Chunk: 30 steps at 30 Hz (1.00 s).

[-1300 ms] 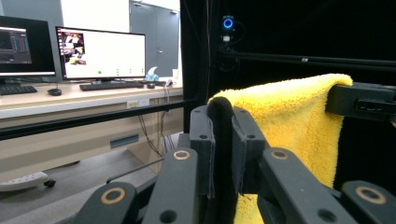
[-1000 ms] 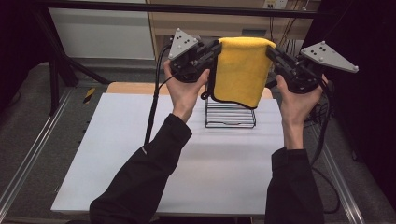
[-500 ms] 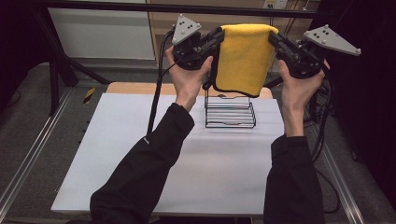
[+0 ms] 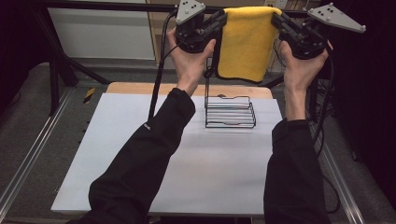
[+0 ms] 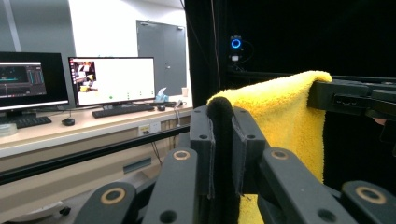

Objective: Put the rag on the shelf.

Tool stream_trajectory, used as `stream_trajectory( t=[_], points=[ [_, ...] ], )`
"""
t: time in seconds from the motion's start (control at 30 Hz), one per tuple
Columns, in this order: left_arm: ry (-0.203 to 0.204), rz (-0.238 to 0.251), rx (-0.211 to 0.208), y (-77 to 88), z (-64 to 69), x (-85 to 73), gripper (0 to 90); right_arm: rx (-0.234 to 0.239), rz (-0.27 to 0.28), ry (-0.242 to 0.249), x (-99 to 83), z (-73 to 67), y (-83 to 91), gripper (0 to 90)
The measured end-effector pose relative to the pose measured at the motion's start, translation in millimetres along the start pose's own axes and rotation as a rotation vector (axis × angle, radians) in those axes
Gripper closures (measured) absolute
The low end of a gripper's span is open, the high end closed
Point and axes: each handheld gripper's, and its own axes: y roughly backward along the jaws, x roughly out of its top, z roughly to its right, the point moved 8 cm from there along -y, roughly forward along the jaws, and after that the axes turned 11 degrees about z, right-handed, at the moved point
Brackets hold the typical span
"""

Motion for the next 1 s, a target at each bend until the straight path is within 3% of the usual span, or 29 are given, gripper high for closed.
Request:
stream_trajectory(
  t=[0.2, 0.4, 0.67, 0.73, 1.0],
  points=[
    [0.006, -0.003, 0.005, -8.2, -6.6, -0.1, 80.5, -0.004, 0.001, 0.003, 0.0, 4.0, -11.4, 83.7],
    [-0.023, 0.002, 0.013, -15.1, -12.4, -3.6, 80.5, -0.004, -0.005, 0.012, -4.7, 9.7, -21.6, 83.7],
    [-0.019, -0.017, 0.018, -24.5, -19.6, -19.1, 80.4, 0.005, -0.025, 0.021, -18.9, 16.7, -31.4, 83.8],
    [-0.039, -0.025, 0.024, -25.5, -22.0, -23.8, 80.4, 0.006, -0.026, 0.035, -23.2, 17.9, -32.7, 83.7],
    [-0.044, -0.050, 0.016, -25.9, -24.6, -46.0, 80.4, 0.017, -0.054, 0.039, -44.1, 20.2, -30.3, 83.7]
  ],
)
